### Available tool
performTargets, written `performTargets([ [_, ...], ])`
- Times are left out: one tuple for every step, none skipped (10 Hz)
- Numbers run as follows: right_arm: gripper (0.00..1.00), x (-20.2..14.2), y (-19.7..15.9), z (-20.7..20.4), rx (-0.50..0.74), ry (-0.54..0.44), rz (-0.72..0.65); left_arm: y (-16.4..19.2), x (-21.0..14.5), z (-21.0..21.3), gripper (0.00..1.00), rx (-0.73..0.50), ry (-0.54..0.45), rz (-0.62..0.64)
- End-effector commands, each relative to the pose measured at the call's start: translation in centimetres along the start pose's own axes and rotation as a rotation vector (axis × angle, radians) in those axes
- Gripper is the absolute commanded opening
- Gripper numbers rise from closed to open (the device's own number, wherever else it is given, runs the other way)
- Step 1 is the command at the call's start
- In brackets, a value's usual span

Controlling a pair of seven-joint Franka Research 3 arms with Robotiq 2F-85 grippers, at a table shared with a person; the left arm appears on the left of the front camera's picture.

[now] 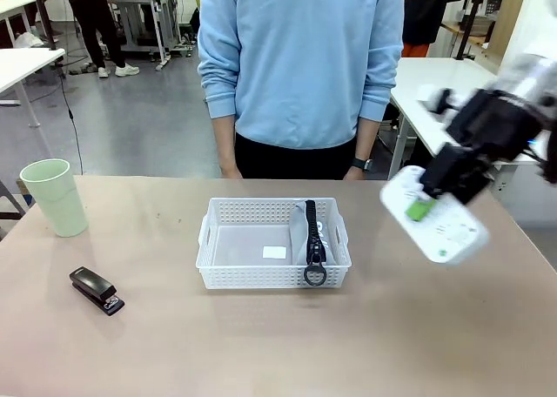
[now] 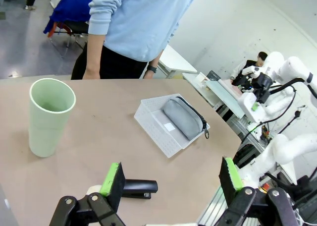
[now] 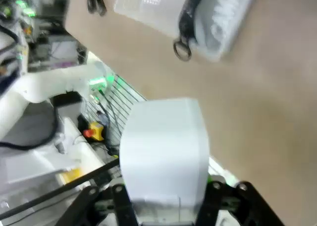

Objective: Efficiently arrange items inside the basket to fit them all.
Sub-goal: Pick up the Digital clock and place it inside the Organizing basket.

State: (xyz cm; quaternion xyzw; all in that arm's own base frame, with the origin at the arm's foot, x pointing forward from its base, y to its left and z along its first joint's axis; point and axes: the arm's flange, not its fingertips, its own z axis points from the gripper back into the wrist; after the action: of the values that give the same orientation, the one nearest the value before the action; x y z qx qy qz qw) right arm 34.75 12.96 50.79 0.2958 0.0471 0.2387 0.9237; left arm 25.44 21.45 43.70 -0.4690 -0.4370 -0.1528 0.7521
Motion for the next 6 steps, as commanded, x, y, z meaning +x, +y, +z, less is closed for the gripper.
performTargets([
  [0.52,6.5,1.6,-2.0,-0.052,0.053,0.154,-0.1,0.2,0.0,1.00,-0.010,-0.021,-0.022],
  [0.52,9.0,3.4,-4.0,-0.093,0.085,0.233,-0.1,0.2,0.0,1.00,-0.010,-0.021,-0.022],
  [0.52,11.7,5.6,-6.5,-0.146,0.115,0.298,-0.1,0.2,0.0,1.00,-0.010,-0.021,-0.022],
  [0.52,14.1,7.5,-8.6,-0.208,0.141,0.338,-0.1,0.2,0.0,1.00,-0.010,-0.021,-0.022],
  [0.52,16.6,9.2,-11.0,-0.267,0.173,0.369,-0.1,0.2,0.0,1.00,-0.010,-0.021,-0.022],
  [0.52,19.0,10.4,-13.4,-0.336,0.186,0.390,-0.1,0.2,0.0,1.00,-0.010,-0.021,-0.022],
])
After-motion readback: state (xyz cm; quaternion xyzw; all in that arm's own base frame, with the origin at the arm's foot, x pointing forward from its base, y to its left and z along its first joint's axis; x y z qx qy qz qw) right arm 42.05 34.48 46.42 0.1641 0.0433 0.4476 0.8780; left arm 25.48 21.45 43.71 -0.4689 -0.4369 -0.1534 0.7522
